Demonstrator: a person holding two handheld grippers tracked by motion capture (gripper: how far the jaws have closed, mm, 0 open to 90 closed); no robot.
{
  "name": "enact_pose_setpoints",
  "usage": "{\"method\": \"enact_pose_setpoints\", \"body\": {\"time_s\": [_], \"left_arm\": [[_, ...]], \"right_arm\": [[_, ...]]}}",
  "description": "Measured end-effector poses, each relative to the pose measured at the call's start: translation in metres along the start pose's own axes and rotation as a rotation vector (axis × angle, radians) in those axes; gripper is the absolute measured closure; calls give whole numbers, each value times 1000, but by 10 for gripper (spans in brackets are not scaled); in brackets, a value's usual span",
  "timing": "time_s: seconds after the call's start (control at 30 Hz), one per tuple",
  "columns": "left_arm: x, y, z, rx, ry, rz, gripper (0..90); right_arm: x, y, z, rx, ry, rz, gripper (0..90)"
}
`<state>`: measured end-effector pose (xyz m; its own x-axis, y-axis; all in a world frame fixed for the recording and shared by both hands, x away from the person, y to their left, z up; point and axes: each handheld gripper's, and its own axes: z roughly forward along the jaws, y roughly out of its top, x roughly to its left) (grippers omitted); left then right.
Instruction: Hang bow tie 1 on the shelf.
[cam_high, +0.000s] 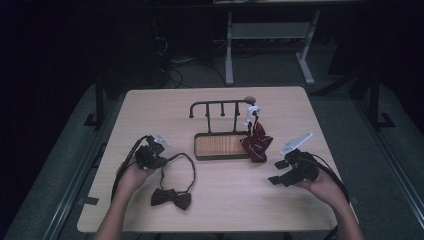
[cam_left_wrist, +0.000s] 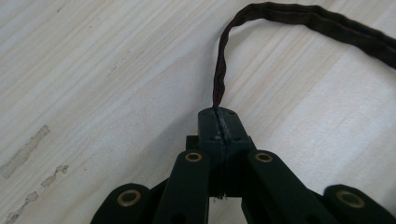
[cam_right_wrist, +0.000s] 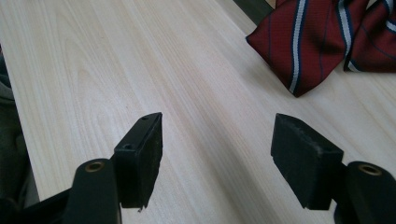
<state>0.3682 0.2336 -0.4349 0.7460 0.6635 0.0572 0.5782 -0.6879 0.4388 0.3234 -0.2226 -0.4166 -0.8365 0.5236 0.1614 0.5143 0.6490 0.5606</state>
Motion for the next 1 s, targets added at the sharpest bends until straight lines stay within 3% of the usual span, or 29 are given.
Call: {"method": "enact_pose_setpoints", "body": {"time_s": [1.0], "left_arm": [[-12,4,-36,-112,-52,32,898]], "right_arm": [[-3,-2,2,7,1,6,332]]}}
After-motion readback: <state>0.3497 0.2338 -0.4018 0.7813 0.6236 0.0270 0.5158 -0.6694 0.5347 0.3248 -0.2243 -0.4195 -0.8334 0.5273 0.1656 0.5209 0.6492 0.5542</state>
